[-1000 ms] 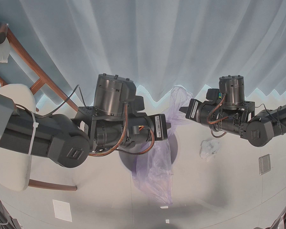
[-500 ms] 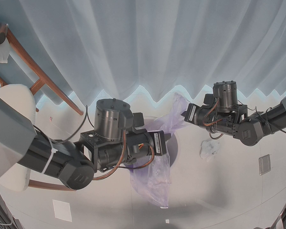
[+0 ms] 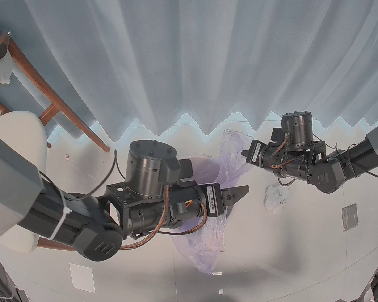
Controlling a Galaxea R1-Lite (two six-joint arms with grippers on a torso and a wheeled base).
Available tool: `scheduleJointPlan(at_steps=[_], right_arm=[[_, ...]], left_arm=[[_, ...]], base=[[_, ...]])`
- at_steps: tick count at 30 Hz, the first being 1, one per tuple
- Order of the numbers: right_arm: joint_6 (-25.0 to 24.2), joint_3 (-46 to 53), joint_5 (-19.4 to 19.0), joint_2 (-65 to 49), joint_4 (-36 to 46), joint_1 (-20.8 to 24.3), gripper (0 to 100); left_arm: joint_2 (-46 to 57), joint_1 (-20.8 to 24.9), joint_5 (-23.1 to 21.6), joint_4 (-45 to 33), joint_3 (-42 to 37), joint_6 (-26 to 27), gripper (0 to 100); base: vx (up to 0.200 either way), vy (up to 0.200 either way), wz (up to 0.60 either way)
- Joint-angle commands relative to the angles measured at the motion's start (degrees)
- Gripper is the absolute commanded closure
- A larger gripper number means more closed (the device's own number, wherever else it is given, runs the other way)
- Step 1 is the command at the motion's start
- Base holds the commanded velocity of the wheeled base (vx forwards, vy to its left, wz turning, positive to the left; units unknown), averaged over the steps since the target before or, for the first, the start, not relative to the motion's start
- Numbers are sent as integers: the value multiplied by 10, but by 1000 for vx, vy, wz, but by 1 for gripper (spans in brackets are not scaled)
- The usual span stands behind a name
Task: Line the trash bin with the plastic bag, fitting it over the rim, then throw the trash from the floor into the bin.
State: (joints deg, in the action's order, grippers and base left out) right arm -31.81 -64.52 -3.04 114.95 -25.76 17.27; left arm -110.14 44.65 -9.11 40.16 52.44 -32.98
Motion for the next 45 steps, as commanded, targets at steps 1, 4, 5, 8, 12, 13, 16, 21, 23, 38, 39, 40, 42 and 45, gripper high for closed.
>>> scheduleJointPlan(at_steps=[1, 4, 5, 8, 12, 13, 16, 21, 23, 38, 39, 40, 42, 45], right_arm=[[0, 0, -1, -1, -1, -1, 100], [-1, 4, 0, -2, -2, -1, 100], [-1, 6, 0, -2, -2, -1, 100], [-1, 12, 0, -3, -3, -1, 100], [-1, 13, 0, -4, -3, -1, 100], [-1, 13, 0, -4, -3, -1, 100], [-1, 13, 0, -4, -3, -1, 100], [-1, 13, 0, -3, -3, -1, 100], [-1, 13, 0, -4, -3, -1, 100], [-2, 5, 3, -3, -4, 0, 100], [-2, 5, 3, -3, -4, 0, 100], [-2, 5, 3, -3, -4, 0, 100], [-2, 5, 3, -3, -4, 0, 100], [-2, 7, 3, -3, -4, 0, 100]], left_arm=[[59, 1, 4, -25, -33, -8, 0], [87, -2, 5, -30, -67, -8, 0], [93, -3, 5, -31, -76, -8, 0], [109, -5, 7, -31, -101, -4, 0], [124, -1, 8, -48, -127, 12, 0], [128, 2, 11, -60, -135, 29, 0], [126, 2, 13, -63, -156, 77, 0], [115, -2, 11, -61, -178, 137, 0], [107, -2, 10, -61, -180, 146, 0], [40, 0, 8, -43, -157, 179, 0], [34, 0, 8, -39, -154, 179, 0], [32, 0, 8, -37, -154, 179, 0], [19, 1, 8, -23, -146, 179, 0], [5, 3, 9, -12, -142, 179, 0]], base=[[0, 0, 0], [0, 0, 0], [0, 0, 0], [0, 0, 0], [0, 0, 0], [0, 0, 0], [0, 0, 0], [0, 0, 0], [0, 0, 0], [0, 0, 0], [0, 0, 0], [0, 0, 0], [0, 0, 0], [0, 0, 0]])
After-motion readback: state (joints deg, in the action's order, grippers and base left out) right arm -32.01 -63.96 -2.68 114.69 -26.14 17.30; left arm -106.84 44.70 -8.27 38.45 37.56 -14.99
